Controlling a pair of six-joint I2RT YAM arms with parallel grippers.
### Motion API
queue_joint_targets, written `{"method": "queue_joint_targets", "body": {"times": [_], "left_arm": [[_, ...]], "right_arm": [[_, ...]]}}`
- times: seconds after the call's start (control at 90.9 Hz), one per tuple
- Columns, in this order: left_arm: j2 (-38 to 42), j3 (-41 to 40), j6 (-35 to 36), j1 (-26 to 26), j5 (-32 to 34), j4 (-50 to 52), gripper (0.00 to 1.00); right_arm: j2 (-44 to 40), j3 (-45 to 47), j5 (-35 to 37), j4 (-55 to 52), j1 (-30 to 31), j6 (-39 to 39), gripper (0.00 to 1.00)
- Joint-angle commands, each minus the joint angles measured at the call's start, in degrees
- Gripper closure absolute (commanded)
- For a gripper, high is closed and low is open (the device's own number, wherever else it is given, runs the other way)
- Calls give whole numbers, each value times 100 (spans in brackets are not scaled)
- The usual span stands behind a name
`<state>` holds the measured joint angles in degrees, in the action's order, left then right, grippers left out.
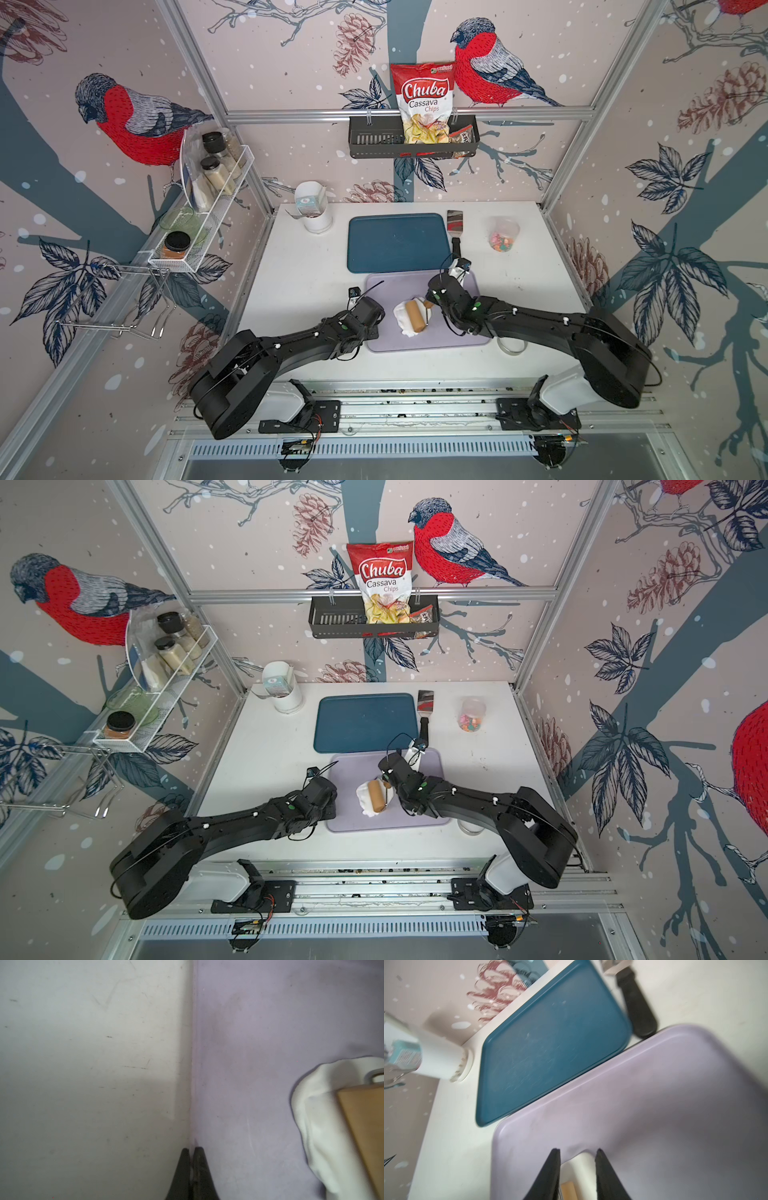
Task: Roll out the dumpling wrappers from the dough
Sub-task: Flatten out the dough on the work surface.
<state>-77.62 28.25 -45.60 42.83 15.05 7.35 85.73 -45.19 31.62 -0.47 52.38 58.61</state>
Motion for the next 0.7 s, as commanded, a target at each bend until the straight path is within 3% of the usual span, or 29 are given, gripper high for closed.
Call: {"method": "queue_joint_targets", "body": {"times": [0.0,0.077,0.165,0.308,0.396,0.55,0.616,0.693], "left_arm": [[-25,-74,6,3,-11,838,100],[-25,-57,-13,-2,-20,838,100],[-4,-35,-50,-1,25,884,100],[78,-97,-35,-2,40,902,100],[105,-88,1,-2,36,927,100],[120,-85,-30,0,65,892,100],[114,-75,-58,-3,82,923,100],[112,-82,-48,5,69,936,100]], "right_arm": [[377,-90,49,-2304,411,-736,100],[886,-328,-277,-2161,825,-447,100],[1025,-304,-426,-1932,756,-288,100],[384,-87,363,-2497,153,-621,100],[171,-106,740,-2661,335,-843,100],[1098,-414,-109,-2319,899,-224,100],[1059,-248,-229,-2096,742,-157,100],[717,-62,203,-2414,297,-267,100]]}}
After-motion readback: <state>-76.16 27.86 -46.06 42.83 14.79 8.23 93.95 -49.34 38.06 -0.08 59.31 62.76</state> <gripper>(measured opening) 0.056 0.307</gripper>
